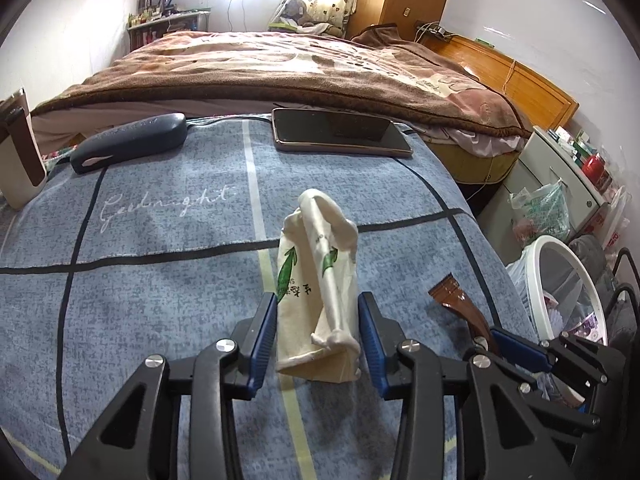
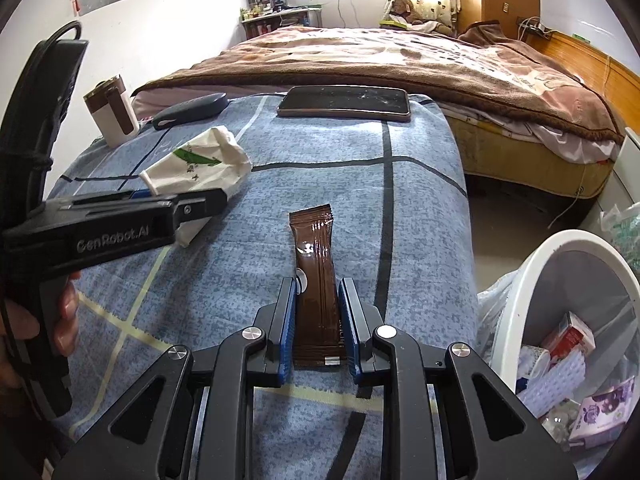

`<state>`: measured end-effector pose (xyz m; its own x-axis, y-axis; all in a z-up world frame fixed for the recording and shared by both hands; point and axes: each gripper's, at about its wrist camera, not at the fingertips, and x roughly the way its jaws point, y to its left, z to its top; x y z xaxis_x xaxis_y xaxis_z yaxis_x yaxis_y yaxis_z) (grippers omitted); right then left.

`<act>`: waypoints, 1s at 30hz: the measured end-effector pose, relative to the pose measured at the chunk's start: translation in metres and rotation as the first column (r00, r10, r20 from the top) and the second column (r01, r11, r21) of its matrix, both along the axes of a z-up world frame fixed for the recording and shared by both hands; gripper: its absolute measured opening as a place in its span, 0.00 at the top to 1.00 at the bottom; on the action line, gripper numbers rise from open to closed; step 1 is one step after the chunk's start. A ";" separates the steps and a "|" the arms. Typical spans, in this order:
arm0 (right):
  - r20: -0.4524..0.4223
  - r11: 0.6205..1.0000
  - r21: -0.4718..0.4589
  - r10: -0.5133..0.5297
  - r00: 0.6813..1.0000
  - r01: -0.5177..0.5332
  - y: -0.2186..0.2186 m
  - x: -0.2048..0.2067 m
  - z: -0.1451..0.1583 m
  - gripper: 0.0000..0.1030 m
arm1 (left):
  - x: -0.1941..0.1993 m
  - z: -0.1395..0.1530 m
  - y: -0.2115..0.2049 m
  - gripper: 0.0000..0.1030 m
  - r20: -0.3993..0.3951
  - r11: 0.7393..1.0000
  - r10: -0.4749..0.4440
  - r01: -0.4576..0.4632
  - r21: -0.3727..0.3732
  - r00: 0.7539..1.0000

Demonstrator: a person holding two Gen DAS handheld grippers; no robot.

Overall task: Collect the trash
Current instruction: 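Lift the paper bag and sachet and carry both over the bin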

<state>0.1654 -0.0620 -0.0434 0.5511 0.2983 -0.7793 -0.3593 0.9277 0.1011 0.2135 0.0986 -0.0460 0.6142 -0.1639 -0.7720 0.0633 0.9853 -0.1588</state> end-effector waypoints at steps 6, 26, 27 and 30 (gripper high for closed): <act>0.016 1.000 0.012 -0.013 1.000 0.013 -0.003 -0.007 0.005 0.77 | -0.012 0.007 -0.007 0.59 0.021 1.000 -0.011 0.011 0.005 1.000; 0.084 0.992 0.083 -0.100 0.991 0.093 -0.037 -0.042 0.034 0.77 | -0.065 0.042 -0.039 0.59 0.108 0.998 -0.063 0.059 0.037 0.992; 0.088 0.991 0.086 -0.107 0.990 0.099 -0.041 -0.043 0.035 0.77 | -0.068 0.045 -0.042 0.59 0.115 0.997 -0.067 0.064 0.036 0.991; 0.096 0.988 0.096 -0.129 0.987 0.120 -0.052 -0.049 0.040 0.77 | -0.075 0.053 -0.053 0.59 0.137 0.995 -0.090 0.085 0.042 0.987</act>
